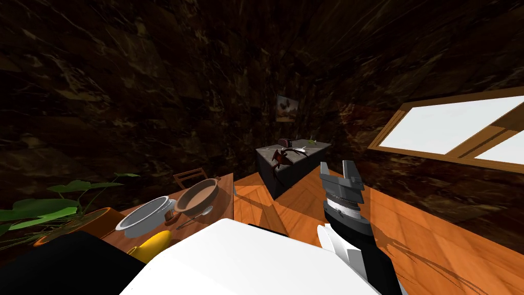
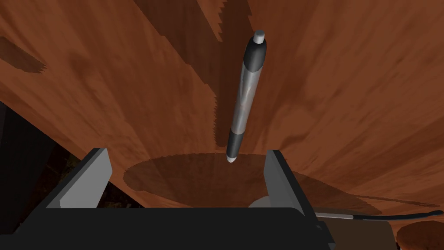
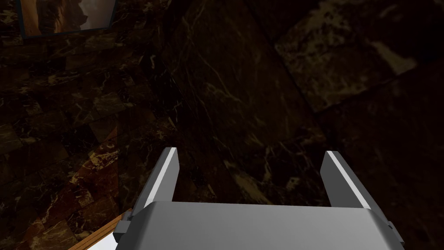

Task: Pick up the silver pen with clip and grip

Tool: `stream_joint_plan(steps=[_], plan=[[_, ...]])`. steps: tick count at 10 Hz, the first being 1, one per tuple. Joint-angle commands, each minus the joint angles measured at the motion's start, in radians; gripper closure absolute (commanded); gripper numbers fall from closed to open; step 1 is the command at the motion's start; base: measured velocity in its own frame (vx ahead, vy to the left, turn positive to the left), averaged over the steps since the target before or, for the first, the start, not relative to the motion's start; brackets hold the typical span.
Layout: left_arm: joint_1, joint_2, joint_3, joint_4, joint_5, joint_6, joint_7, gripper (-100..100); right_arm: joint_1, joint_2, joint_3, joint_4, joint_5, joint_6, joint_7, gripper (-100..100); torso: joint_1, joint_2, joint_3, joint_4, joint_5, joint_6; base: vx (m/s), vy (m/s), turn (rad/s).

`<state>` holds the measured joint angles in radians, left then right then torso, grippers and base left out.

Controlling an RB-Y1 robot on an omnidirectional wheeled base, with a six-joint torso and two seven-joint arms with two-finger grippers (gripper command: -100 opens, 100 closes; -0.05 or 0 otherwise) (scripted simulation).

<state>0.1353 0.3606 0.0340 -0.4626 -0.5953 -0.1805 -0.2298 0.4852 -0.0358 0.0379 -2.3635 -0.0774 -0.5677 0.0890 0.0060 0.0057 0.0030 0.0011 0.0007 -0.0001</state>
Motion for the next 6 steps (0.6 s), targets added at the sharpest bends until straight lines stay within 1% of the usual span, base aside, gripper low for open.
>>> stream_joint_plan(steps=[1, 2, 3, 4, 5, 6], plan=[[0.004, -0.033, 0.047, -0.018, 0.019, 0.030, -0.050, -100, 0.000, 0.000, 0.000, 0.000, 0.000, 0.000, 0.000, 0, 0.000, 0.000, 0.000, 0.000, 0.000, 0.000, -0.091, 0.122, -0.206], [0.004, -0.055, 0.073, -0.024, 0.031, 0.046, -0.074, -100, 0.000, 0.000, 0.000, 0.000, 0.000, 0.000, 0.000, 0, 0.001, 0.001, 0.001, 0.000, 0.000, 0.000, -0.095, 0.097, -0.210], [0.004, -0.055, 0.079, -0.024, 0.031, 0.046, -0.083, -100, 0.000, 0.000, 0.000, 0.000, 0.000, 0.000, 0.000, 0, 0.000, 0.002, 0.001, 0.000, 0.000, 0.000, -0.064, 0.050, -0.071], [0.003, -0.077, 0.111, -0.031, 0.042, 0.063, -0.115, -100, 0.000, 0.000, 0.000, 0.000, 0.000, 0.000, 0.000, 0, -0.002, 0.000, 0.000, 0.000, 0.000, -0.001, -0.051, 0.032, -0.154], [0.003, -0.077, 0.111, -0.031, 0.042, 0.063, -0.115, -100, 0.000, 0.000, 0.000, 0.000, 0.000, 0.000, 0.000, 0, -0.004, -0.001, 0.000, 0.000, -0.001, 0.000, -0.036, 0.026, -0.059], [0.003, -0.099, 0.143, -0.037, 0.054, 0.079, -0.146, -100, 0.000, 0.000, 0.000, 0.000, 0.000, 0.000, 0.000, 0, -0.004, -0.002, -0.001, 0.000, -0.001, -0.001, -0.041, 0.031, -0.141]])
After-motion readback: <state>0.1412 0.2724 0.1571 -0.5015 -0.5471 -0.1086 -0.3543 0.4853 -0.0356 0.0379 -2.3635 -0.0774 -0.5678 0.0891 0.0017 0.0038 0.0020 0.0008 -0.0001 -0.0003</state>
